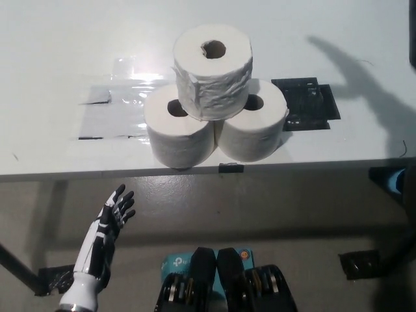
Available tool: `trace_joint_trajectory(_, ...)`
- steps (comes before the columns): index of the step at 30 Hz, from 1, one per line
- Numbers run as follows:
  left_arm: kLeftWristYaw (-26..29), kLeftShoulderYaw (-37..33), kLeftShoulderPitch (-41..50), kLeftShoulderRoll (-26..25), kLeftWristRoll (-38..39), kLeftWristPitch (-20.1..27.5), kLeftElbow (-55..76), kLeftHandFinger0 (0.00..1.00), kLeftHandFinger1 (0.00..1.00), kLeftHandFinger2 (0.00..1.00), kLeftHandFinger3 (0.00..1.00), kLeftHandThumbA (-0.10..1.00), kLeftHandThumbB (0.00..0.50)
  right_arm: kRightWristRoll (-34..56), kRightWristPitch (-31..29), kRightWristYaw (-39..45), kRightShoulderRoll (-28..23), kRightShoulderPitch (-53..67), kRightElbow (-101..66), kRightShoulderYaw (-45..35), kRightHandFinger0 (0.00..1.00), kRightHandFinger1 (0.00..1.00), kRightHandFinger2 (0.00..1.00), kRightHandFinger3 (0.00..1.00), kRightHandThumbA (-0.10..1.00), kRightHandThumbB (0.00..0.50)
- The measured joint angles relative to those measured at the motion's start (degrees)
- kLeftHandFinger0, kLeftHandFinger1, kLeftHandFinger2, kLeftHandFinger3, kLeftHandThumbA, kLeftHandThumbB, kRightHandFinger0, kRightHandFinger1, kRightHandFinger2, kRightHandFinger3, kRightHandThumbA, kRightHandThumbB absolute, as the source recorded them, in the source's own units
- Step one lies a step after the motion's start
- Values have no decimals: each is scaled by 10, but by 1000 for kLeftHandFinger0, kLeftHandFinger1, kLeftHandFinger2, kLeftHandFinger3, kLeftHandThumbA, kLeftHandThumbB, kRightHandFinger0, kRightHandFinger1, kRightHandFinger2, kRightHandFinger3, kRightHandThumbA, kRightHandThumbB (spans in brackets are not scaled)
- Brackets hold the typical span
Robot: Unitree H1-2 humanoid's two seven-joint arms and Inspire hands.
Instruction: A few rolls of toilet paper are kept infront of the robot and the robot uses its right hand to lift one of the rolls and and places it on top of the other rolls to stack it.
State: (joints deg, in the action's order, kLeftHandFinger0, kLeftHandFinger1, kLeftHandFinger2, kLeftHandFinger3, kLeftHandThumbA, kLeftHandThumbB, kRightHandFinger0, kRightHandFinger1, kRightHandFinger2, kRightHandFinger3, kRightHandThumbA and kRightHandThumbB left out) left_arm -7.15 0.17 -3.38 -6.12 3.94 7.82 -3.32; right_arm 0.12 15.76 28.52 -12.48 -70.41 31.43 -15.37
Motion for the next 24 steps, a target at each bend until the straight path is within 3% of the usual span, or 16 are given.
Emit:
trace_joint_trajectory(7,0,1,-32,0,0,0,-21,1000,1000,1000,1000,1000,239,23,10,-4,0,176,-113,-46,1000,1000,1000,1000,1000,296)
trace_joint_trajectory(10,0,1,-42,0,0,0,-31,1000,1000,1000,1000,1000,212,35,13,-10,0,241,-160,-66,1000,1000,1000,1000,1000,292)
trace_joint_trajectory(13,0,1,-48,0,0,0,-41,1000,1000,1000,1000,1000,241,46,15,-16,0,302,-208,-84,1000,1000,1000,1000,1000,286)
trace_joint_trajectory(16,0,1,-53,0,0,0,-49,1000,1000,1000,1000,1000,268,57,16,-22,1,350,-253,-95,1000,1000,1000,1000,1000,315)
trace_joint_trajectory(20,0,2,-59,0,1,0,-56,1000,1000,1000,1000,1000,264,77,16,-33,8,409,-331,-108,1000,1000,1000,1000,1000,360)
trace_joint_trajectory(22,0,2,-60,0,1,0,-56,1000,1000,1000,1000,1000,253,83,16,-37,14,429,-362,-110,1000,1000,1000,1000,1000,279)
trace_joint_trajectory(24,0,2,-60,0,1,0,-56,1000,1000,1000,1000,1000,253,91,16,-40,24,451,-402,-110,1000,1000,1000,1000,1000,266)
